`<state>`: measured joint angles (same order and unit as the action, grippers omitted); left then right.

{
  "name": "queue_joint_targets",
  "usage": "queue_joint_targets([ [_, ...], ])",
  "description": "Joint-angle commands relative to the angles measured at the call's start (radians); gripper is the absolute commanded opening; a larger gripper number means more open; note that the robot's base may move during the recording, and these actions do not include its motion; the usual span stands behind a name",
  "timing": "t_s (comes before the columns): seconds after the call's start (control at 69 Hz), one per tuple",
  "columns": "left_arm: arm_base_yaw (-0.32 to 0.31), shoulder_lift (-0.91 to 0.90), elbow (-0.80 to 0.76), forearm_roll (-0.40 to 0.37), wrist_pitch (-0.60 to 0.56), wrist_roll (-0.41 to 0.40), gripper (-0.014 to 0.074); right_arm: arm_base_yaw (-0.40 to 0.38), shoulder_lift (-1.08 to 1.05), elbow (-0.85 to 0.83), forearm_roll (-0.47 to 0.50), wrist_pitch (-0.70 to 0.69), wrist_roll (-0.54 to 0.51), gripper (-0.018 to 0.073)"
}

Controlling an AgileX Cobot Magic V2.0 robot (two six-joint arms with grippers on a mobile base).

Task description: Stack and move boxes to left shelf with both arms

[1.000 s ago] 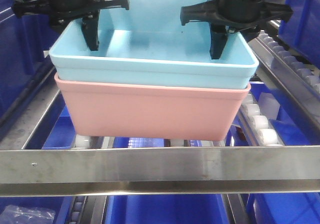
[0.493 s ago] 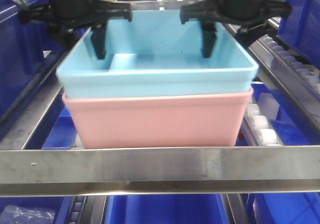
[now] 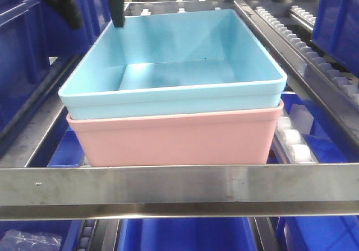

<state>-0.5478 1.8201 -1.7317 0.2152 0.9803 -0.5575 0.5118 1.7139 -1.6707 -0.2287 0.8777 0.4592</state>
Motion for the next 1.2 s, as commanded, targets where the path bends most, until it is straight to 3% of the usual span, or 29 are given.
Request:
queue_joint_targets([
  [0.0, -0.003, -0.055, -0.035, 0.022, -0.053, 0.002, 0.0054, 0.001, -0.044, -0.035, -0.031, -0.042, -0.018, 0.011],
  [0.029, -0.003, -0.053, -0.035, 0.022, -0.057, 0.002, -0.0014, 0.001, -0.041, -0.035, -0.031, -0.045, -0.018, 0.0026],
  [0.145, -0.003, -0.046, -0.035, 0.035, -0.085, 0.002, -0.0003, -0.001, -0.035, -0.035, -0.031, -0.066, -0.018, 0.0102],
  [0.348, -0.003, -0.042, -0.035, 0.043, -0.066, 0.002, -0.001, -0.001, -0.035, -0.035, -0.03, -0.069, -0.018, 0.0098],
  [0.478, -0.016, -0.078, 0.016, 0.051, -0.094, 0.002, -0.001, 0.001, -0.062, -0.012, -0.03, -0.085, -0.018, 0.0046],
  [0.652, -0.062, -0.222, 0.26, 0.055, -0.327, -0.003, -0.001, 0.019, -0.178, 0.169, -0.03, -0.207, -0.017, 0.0049],
  [0.812, -0.095, -0.372, 0.503, 0.03, -0.558, -0.003, -0.001, 0.045, -0.355, 0.411, -0.031, -0.458, -0.017, 0.0049],
  [0.971, -0.119, -0.493, 0.659, 0.028, -0.683, -0.003, -0.001, 0.052, -0.519, 0.626, -0.051, -0.629, -0.018, 0.0049],
  [1.188, -0.123, -0.676, 0.855, 0.028, -0.867, -0.003, -0.0006, 0.052, -0.75, 0.871, -0.122, -0.725, -0.018, 0.0049],
])
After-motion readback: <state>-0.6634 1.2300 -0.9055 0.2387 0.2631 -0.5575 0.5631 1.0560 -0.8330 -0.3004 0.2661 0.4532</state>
